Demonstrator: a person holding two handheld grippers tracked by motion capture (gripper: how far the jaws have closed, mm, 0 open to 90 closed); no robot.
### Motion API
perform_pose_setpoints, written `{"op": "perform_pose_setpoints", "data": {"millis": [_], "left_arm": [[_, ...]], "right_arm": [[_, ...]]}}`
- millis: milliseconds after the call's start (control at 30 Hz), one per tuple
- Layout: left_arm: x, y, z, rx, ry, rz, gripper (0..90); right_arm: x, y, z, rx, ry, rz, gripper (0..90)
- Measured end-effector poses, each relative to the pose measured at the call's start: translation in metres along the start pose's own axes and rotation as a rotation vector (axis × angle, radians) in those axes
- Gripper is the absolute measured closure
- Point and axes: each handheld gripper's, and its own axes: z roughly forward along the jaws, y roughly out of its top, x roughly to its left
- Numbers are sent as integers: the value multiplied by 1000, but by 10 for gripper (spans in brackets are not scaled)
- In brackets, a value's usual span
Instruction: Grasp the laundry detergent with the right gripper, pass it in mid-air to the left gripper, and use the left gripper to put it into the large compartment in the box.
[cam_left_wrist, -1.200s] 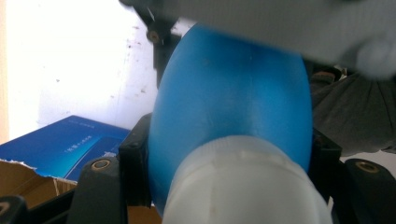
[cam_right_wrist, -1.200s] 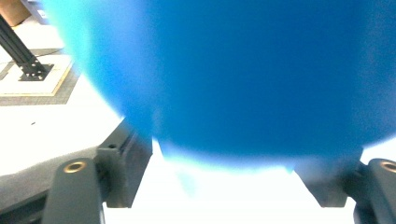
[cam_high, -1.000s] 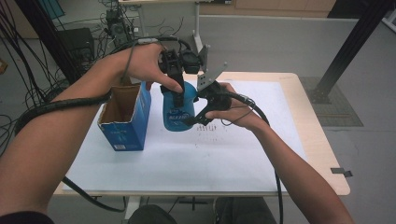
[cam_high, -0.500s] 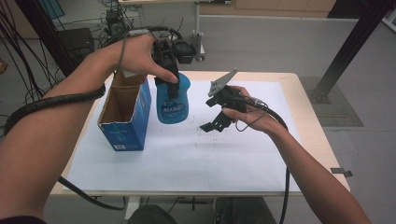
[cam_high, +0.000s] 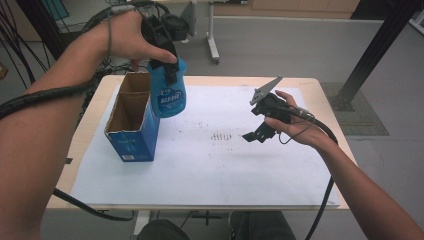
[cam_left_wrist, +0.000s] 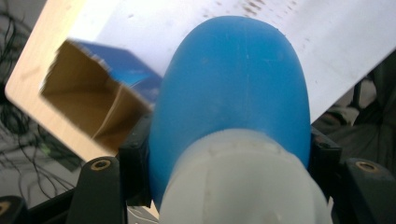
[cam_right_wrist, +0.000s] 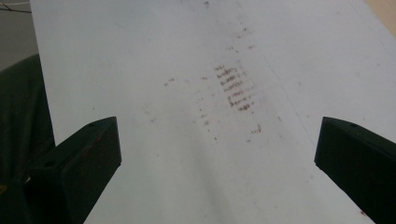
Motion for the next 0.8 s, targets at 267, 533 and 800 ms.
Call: {"op": "perform_pose_setpoints", "data": {"millis": [267, 533, 800], "left_arm": [[29, -21, -32, -24, 29, -240, 368], [53, -42, -60, -77, 58, -462, 368], [68, -57, -73, -81, 68, -618, 369]], "right_arm": [[-3, -18, -15, 20, -24, 31, 4], [-5, -28, -26, 49, -44, 49, 3], [-5, -30, -36, 79, -83, 63, 3]]}}
